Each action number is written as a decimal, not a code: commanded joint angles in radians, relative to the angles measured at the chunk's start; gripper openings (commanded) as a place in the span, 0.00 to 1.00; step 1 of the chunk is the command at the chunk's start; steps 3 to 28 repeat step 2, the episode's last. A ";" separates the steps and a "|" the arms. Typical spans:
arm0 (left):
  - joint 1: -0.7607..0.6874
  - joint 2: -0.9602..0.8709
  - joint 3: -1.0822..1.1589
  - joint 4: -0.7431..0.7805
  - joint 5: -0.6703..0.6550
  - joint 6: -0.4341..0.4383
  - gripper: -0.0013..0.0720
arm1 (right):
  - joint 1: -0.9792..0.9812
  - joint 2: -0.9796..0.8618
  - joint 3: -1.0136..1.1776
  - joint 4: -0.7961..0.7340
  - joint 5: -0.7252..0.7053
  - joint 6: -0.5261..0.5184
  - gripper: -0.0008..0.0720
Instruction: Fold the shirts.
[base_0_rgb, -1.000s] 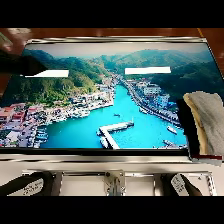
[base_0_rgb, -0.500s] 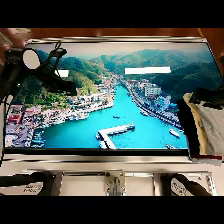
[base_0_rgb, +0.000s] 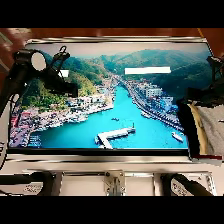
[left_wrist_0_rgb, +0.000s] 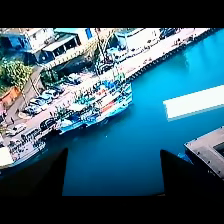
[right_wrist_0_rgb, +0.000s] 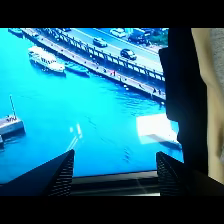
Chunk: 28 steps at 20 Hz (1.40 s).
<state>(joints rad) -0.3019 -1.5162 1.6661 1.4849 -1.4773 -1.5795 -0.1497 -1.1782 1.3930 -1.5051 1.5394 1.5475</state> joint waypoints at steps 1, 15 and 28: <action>-0.001 -0.015 0.000 0.001 0.002 0.000 0.95 | 0.003 0.000 0.001 0.004 0.001 0.000 0.89; -0.001 -0.020 0.000 0.001 0.003 0.000 0.95 | 0.003 0.000 0.001 0.004 0.001 0.000 0.89; -0.001 -0.020 0.000 0.001 0.003 0.000 0.95 | 0.003 0.000 0.001 0.004 0.001 0.000 0.89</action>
